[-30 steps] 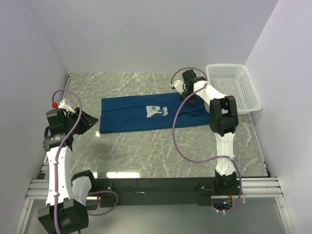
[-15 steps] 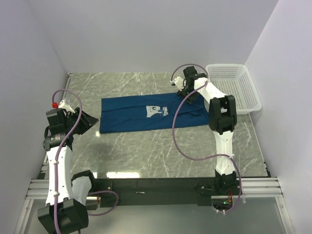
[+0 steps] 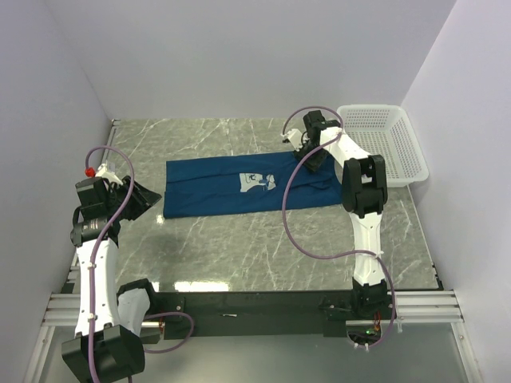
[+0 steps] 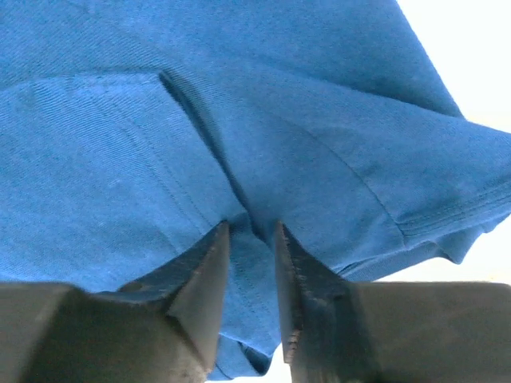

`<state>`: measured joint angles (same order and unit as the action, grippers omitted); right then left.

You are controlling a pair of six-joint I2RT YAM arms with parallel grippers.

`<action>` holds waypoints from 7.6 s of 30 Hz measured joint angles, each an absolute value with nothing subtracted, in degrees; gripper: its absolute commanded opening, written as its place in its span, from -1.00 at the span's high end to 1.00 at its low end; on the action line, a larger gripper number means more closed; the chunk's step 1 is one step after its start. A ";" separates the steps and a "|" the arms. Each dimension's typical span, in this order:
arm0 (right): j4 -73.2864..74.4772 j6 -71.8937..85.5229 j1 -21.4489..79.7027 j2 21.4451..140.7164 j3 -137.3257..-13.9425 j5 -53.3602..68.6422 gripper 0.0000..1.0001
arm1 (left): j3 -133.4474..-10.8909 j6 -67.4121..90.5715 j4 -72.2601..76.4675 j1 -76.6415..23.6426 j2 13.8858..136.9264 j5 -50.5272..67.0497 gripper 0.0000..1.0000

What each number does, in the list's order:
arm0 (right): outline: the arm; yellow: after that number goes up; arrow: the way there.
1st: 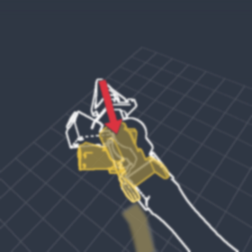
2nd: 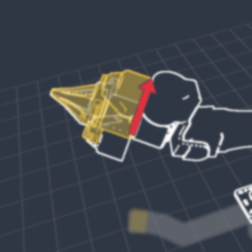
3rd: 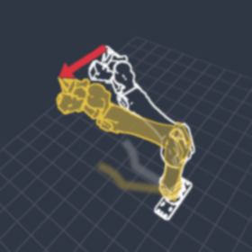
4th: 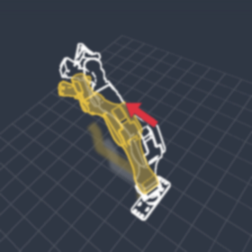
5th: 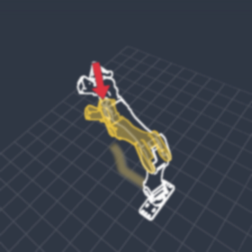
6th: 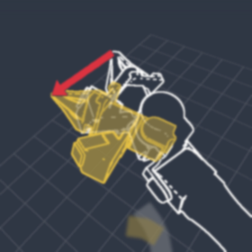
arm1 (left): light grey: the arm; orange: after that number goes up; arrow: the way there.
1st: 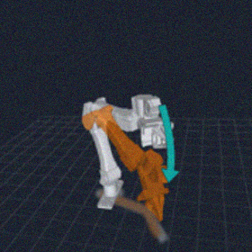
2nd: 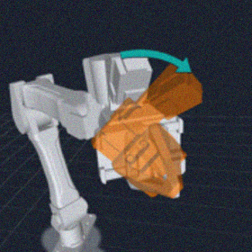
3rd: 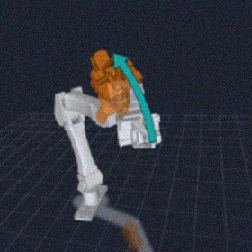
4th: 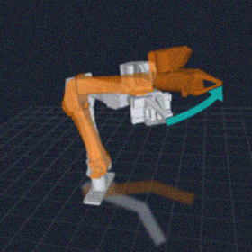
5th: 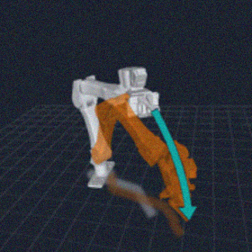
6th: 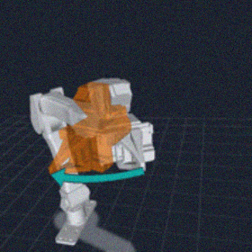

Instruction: Fold and stack the t-shirts

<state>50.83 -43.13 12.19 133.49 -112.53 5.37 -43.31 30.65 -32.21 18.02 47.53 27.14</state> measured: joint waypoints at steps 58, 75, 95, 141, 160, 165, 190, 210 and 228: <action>36.47 -47.24 15.99 122.17 -102.72 2.00 0.90 | -43.29 30.65 -32.21 18.02 47.90 27.14 0.05; 33.43 -47.92 18.90 120.90 -100.73 0.84 0.88 | -43.29 30.65 -32.21 18.02 47.90 27.14 0.05; 27.51 -42.68 19.86 121.25 -102.39 -7.40 -0.50 | -43.29 30.65 -32.21 18.02 47.90 27.16 0.05; 42.61 -7.29 21.28 137.14 -120.11 4.25 0.27 | -42.44 30.63 -31.97 18.02 48.51 28.32 0.05; 43.42 -6.92 21.28 139.20 -121.82 4.51 0.99 | -42.44 30.63 -31.97 18.02 48.51 28.62 0.05; 43.40 -6.90 21.28 139.20 -121.82 5.63 1.00 | -42.44 30.63 -31.97 18.02 48.53 28.64 0.05; 43.75 -8.75 21.78 136.59 -121.91 19.75 -0.19 | -42.44 30.65 -31.97 18.02 48.53 28.64 0.04; 34.46 -37.76 8.62 65.82 -56.51 58.00 -0.79 | -65.43 20.16 -21.96 -8.43 90.65 30.17 -0.72; 33.91 -38.04 -1.56 58.81 -50.54 68.75 -0.75 | -126.04 -10.48 -36.14 -22.41 140.90 18.63 -0.57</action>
<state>33.91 -38.04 -1.56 58.81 -50.54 68.75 -126.04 -10.48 -36.14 -22.41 140.90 18.63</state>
